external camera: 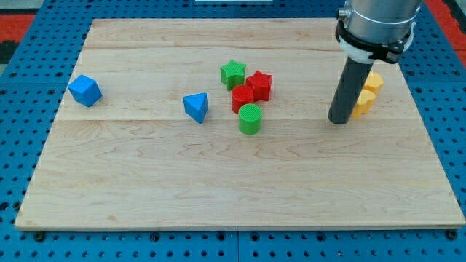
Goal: Push red star above the blue triangle
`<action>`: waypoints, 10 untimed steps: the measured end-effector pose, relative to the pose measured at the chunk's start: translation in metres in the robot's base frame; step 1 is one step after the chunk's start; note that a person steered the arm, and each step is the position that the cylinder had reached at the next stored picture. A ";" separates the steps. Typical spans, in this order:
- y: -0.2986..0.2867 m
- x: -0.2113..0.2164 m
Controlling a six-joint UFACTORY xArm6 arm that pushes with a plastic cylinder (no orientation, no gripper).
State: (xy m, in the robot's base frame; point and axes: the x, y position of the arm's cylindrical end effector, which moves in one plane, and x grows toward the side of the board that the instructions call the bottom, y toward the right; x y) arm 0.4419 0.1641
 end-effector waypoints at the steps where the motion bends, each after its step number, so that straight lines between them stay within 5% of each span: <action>1: 0.018 -0.002; 3: 0.061 -0.002; 6: -0.002 0.072; 8: -0.012 0.073; 10: -0.082 0.073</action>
State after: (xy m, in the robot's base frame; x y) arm 0.5147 0.0826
